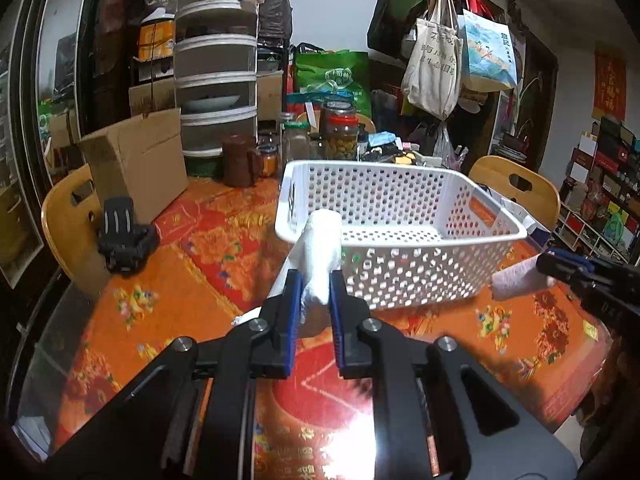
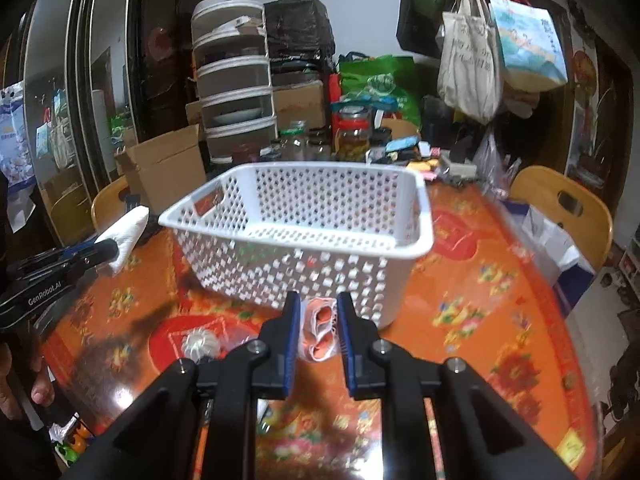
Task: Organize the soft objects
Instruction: 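Lift and carry both towels over the white basket with both tools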
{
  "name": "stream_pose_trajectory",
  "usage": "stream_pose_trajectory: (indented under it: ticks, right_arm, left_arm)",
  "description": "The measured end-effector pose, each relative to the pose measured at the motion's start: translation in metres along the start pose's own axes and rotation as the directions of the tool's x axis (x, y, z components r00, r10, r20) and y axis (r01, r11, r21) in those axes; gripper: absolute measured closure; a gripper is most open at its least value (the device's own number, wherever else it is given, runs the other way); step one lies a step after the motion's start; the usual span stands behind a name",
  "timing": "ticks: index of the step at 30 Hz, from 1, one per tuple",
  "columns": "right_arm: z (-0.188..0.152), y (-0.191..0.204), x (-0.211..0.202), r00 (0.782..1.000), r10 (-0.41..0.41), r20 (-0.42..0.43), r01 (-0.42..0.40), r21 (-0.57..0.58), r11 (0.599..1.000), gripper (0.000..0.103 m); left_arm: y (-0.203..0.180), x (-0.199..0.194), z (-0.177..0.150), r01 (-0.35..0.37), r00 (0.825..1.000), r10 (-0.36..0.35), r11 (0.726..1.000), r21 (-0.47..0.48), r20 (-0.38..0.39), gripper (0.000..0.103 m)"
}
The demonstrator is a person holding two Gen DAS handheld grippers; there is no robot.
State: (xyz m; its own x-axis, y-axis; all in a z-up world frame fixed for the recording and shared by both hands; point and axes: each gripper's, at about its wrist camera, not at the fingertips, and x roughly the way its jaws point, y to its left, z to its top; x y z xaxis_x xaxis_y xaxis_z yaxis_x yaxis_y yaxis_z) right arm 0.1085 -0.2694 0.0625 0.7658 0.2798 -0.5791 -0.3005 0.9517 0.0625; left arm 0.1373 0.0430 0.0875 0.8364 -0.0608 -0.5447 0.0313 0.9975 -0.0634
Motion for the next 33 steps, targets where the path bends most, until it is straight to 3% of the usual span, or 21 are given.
stream_pose_trajectory:
  ticks: [8, 17, 25, 33]
  right_arm:
    - [0.049, -0.007, -0.012, 0.998, -0.025, 0.054, 0.026, -0.023, 0.999, 0.086]
    - [0.104, -0.011, 0.002, 0.996, -0.065, 0.06, 0.068, -0.052, 0.996, 0.086]
    - [0.132, -0.01, 0.066, 0.995, -0.093, -0.03, 0.091, -0.067, 0.994, 0.086]
    - [0.121, -0.016, 0.13, 0.983, -0.124, -0.133, 0.118, -0.053, 0.992, 0.086]
  left_arm:
    - [-0.006, 0.005, 0.046, 0.013, 1.0, -0.013, 1.0, 0.007, 0.016, 0.09]
    - [-0.016, 0.034, 0.097, 0.027, 1.0, -0.027, 1.0, 0.014, 0.0, 0.09]
    - [-0.028, 0.117, 0.121, 0.022, 0.993, -0.021, 1.0, 0.009, -0.119, 0.09]
    - [-0.043, 0.183, 0.11, -0.056, 0.973, 0.07, 0.996, 0.07, -0.22, 0.09]
